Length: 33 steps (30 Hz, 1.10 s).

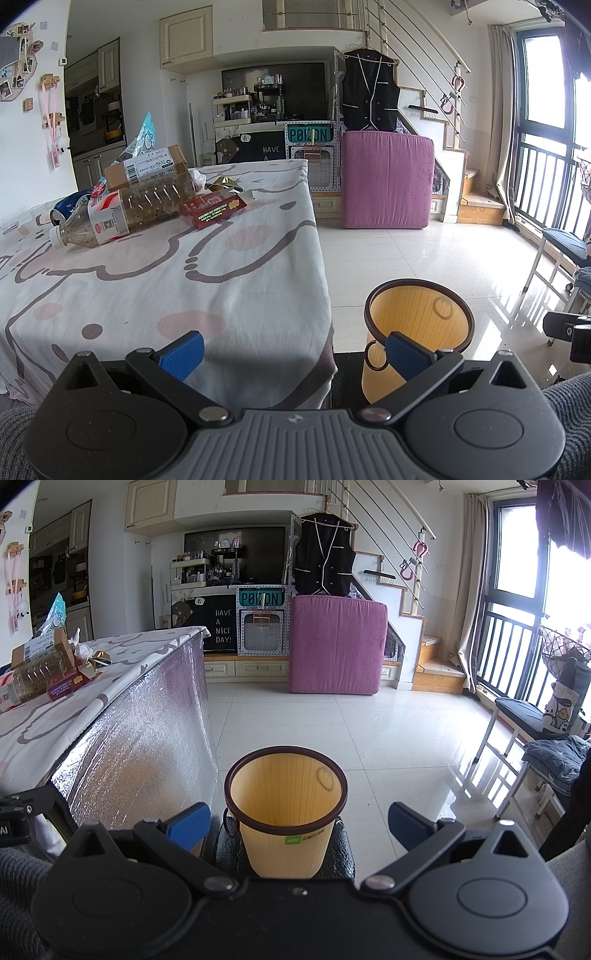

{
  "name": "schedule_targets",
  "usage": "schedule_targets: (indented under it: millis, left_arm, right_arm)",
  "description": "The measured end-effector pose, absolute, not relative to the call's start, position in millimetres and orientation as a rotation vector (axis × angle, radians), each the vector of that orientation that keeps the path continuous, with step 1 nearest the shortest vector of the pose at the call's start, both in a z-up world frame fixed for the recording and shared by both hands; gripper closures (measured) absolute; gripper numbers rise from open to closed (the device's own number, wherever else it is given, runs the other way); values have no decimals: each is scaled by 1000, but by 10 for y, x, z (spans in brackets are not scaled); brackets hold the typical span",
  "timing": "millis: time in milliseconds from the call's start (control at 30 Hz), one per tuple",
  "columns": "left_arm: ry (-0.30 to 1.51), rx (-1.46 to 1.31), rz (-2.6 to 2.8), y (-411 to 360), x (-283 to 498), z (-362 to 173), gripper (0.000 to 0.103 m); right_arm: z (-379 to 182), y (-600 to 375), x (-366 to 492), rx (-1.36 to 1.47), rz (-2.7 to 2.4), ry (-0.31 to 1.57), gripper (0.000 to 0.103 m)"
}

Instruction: Collect trash

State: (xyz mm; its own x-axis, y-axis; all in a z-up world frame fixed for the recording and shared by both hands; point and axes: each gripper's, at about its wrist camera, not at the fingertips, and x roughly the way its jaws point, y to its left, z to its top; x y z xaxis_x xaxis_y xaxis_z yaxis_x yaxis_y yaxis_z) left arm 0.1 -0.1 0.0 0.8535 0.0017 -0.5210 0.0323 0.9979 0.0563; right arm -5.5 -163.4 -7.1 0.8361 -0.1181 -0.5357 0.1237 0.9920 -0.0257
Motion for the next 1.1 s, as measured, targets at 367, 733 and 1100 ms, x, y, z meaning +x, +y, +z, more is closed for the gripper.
schedule_targets:
  millis: [367, 733, 1100]
  left_arm:
    - [546, 63, -17, -1, -1, 2, 0]
    - [500, 70, -35, -14, -46, 221, 0]
    - [430, 73, -9, 113, -18, 627, 0]
  right_arm:
    - [-69, -1638, -58, 11, -129, 566, 0]
    - [48, -1684, -113, 53, -129, 542, 0]
    - [490, -1623, -174, 38, -105, 443, 0]
